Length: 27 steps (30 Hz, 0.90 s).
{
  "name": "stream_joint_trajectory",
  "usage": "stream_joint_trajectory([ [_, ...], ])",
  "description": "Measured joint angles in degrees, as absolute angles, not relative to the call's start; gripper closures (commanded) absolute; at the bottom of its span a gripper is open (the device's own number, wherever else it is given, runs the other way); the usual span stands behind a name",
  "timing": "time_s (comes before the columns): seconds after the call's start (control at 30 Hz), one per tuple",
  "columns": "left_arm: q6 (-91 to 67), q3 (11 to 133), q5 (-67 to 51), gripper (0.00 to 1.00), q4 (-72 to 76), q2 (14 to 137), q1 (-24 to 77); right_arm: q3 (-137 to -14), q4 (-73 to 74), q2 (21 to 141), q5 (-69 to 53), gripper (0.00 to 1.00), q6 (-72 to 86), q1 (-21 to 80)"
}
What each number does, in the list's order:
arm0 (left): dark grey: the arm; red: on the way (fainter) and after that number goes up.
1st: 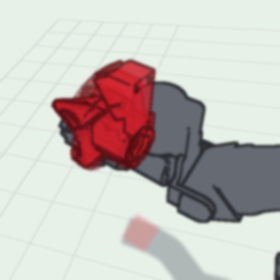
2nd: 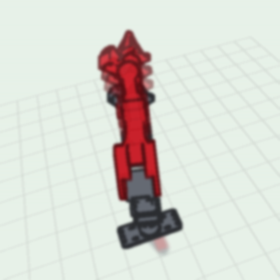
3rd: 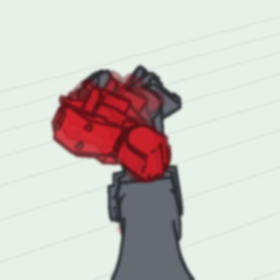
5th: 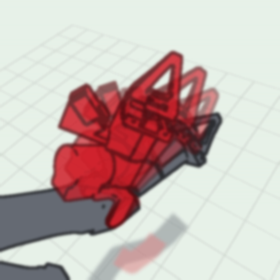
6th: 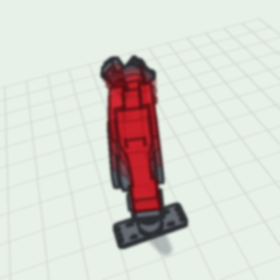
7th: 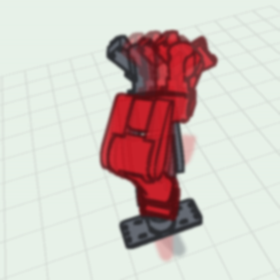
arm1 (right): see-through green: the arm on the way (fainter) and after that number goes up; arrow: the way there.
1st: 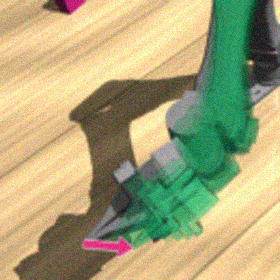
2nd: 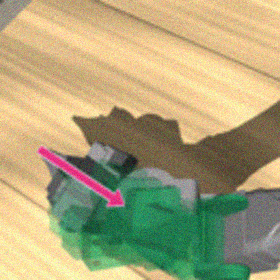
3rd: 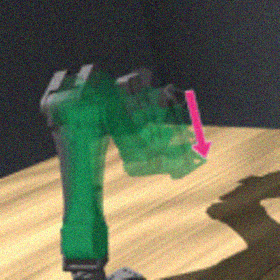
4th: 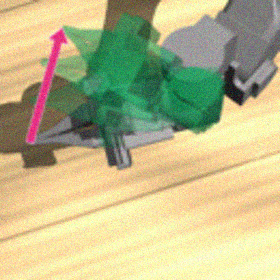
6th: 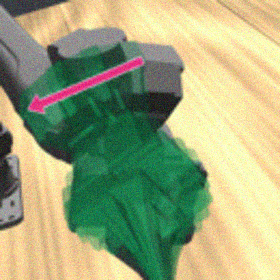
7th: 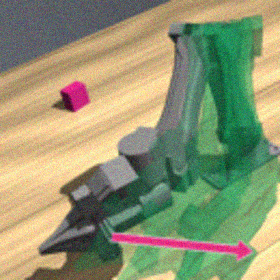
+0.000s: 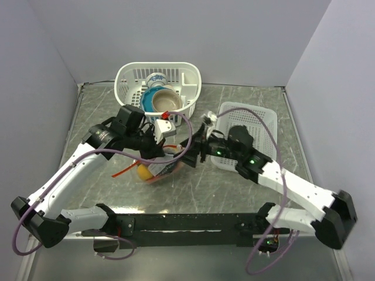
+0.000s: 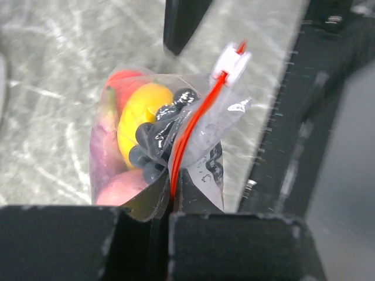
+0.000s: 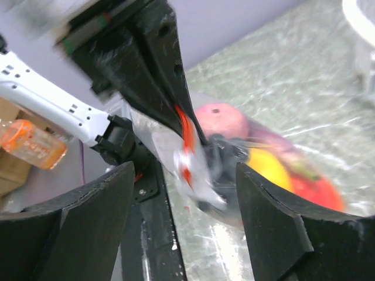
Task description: Open the zip-top bag and remove the fake food
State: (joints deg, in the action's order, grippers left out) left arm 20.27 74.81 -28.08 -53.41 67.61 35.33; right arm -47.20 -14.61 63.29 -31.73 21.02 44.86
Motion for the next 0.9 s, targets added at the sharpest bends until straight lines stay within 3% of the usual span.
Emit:
stream_joint_trajectory([
  [0.27,26.1,88.0,-44.1,0.75,-67.9,69.4,35.4,-35.9,-19.2,49.3,-29.6,0.17,19.5,44.9],
  [0.57,28.4,92.0,-53.1,0.73,-74.2,73.0,35.3,-35.3,-24.0,50.0,-30.7,0.18,21.0,44.9],
  [0.63,28.4,91.0,-53.1,0.63,-74.3,73.0,35.4,-35.4,-24.3,50.3,-30.8,0.18,20.9,44.9],
  [0.67,28.4,90.4,-53.2,0.53,-74.3,72.9,35.4,-35.3,-24.3,50.6,-30.7,0.18,20.9,44.9],
  [0.7,28.7,89.9,-53.3,0.35,-74.5,72.8,35.4,-35.3,-24.3,50.9,-30.6,0.18,20.9,44.9],
  [0.8,30.3,87.4,-54.3,0.21,-75.0,72.2,36.6,-34.8,-24.3,51.0,-30.1,0.18,21.0,44.9],
  [0.9,30.5,79.9,-53.6,0.13,-74.5,70.0,40.5,-33.5,-23.6,50.2,-29.6,0.18,21.1,44.9],
])
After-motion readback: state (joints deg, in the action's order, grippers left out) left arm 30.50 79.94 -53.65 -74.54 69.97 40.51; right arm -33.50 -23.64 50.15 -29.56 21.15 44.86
